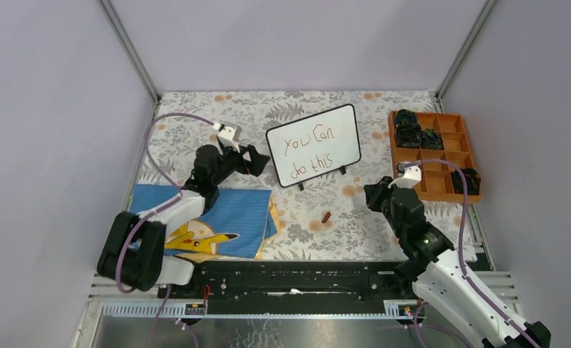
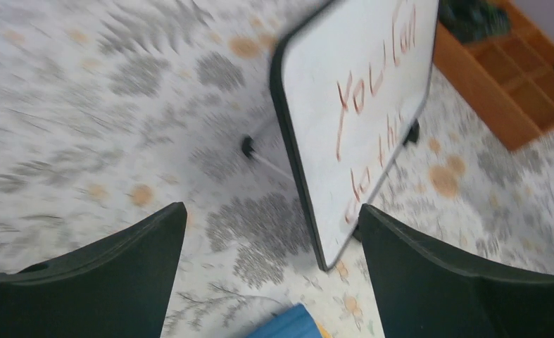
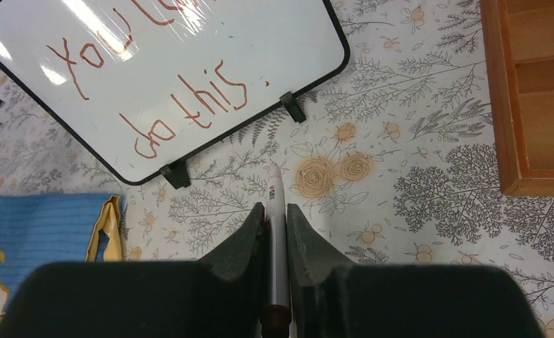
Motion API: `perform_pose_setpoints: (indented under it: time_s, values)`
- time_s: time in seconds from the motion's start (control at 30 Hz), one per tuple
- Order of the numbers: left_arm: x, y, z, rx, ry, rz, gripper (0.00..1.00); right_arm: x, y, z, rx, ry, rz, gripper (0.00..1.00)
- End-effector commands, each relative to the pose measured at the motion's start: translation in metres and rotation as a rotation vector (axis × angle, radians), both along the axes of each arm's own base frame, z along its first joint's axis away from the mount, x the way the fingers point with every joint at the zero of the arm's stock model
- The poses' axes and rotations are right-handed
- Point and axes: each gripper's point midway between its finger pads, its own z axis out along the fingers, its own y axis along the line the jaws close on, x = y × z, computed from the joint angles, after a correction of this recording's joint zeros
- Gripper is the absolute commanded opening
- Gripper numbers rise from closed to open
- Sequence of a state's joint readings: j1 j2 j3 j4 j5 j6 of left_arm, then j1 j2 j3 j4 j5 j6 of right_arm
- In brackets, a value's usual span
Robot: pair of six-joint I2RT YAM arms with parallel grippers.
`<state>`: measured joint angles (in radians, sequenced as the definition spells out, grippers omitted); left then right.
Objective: Write a sentence on the whiteboard
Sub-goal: Close the whiteboard marker at the center of the board.
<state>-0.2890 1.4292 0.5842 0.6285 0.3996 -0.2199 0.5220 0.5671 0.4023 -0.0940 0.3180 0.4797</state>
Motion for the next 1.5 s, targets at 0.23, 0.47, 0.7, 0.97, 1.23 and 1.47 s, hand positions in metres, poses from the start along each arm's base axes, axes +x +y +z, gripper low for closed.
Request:
perform_pose_setpoints:
  time_s: [0.23, 0.47, 0.7, 0.97, 1.23, 1.47]
  values:
    - [-0.002, 0.071, 0.116, -0.293, -0.034, 0.527, 0.99, -0.013, 0.0, 0.041, 0.062, -0.084, 0.041, 0.0]
    - [-0.045, 0.029, 0.158, -0.58, 0.027, 0.261, 0.99, -0.021, -0.016, 0.056, 0.057, -0.138, -0.01, 0.0]
    - [-0.1, -0.026, 0.132, -0.344, 0.066, -0.072, 0.99, -0.023, -0.02, 0.057, 0.067, -0.179, -0.02, 0.0]
    - [-0.136, -0.073, 0.057, 0.033, 0.231, -0.039, 0.99, -0.023, -0.027, 0.058, 0.056, -0.181, -0.05, 0.0]
    - [-0.168, -0.148, -0.002, 0.292, 0.353, -0.099, 0.99, -0.027, -0.028, 0.055, 0.052, -0.18, -0.047, 0.0]
    - [-0.169, -0.176, -0.049, 0.402, 0.425, -0.169, 0.92, -0.033, -0.039, 0.062, 0.069, -0.219, -0.085, 0.0]
